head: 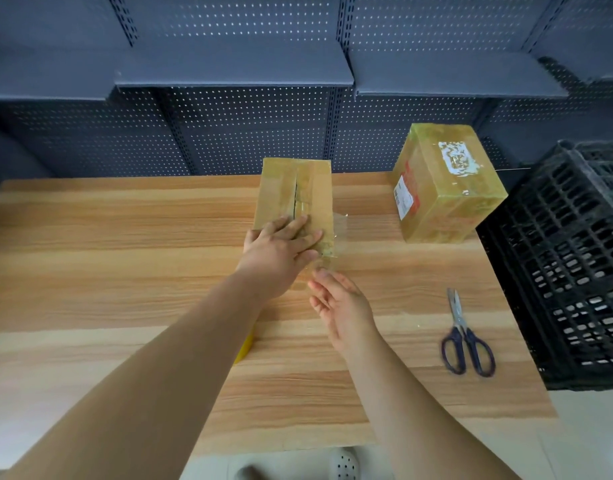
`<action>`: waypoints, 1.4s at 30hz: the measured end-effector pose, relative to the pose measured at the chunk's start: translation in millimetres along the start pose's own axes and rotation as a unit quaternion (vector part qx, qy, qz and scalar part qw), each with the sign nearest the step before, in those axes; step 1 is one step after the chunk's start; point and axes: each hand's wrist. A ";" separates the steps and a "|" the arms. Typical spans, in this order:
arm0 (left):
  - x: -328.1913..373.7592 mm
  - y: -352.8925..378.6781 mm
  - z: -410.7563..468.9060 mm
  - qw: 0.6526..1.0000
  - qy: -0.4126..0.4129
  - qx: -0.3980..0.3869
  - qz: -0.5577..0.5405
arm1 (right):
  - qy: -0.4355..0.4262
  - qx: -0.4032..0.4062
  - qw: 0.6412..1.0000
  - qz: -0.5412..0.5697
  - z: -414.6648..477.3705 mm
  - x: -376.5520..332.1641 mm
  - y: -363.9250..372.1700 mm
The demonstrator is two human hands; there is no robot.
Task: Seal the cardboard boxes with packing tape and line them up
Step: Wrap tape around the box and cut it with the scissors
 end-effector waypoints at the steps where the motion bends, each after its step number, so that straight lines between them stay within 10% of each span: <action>1: -0.1 0.0 -0.3 1.000 0.000 -0.001 0.002 | 0.003 0.003 1.000 0.009 -0.6 1.0 1.0; 15: -1.5 2.3 -2.9 0.999 0.015 0.023 0.029 | 0.075 0.149 0.978 -0.126 19.2 43.8 -33.1; 24: -8.1 33.2 4.6 0.972 0.069 0.208 0.081 | -0.172 0.057 0.948 -0.262 4.0 3.0 -23.6; 38: -8.8 33.1 0.9 0.980 0.051 0.164 0.096 | -0.191 0.002 0.893 -0.407 29.4 -32.4 -31.4; 42: -1.2 30.6 1.2 0.975 0.047 0.197 0.095 | -0.149 0.037 0.822 -0.548 32.1 -40.8 -47.6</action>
Point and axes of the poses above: each hand's wrist, its own z-axis towards the middle knuckle, its own y-axis out of the palm, x = y × z, and after that the axes turned 4 degrees about -x, right-handed
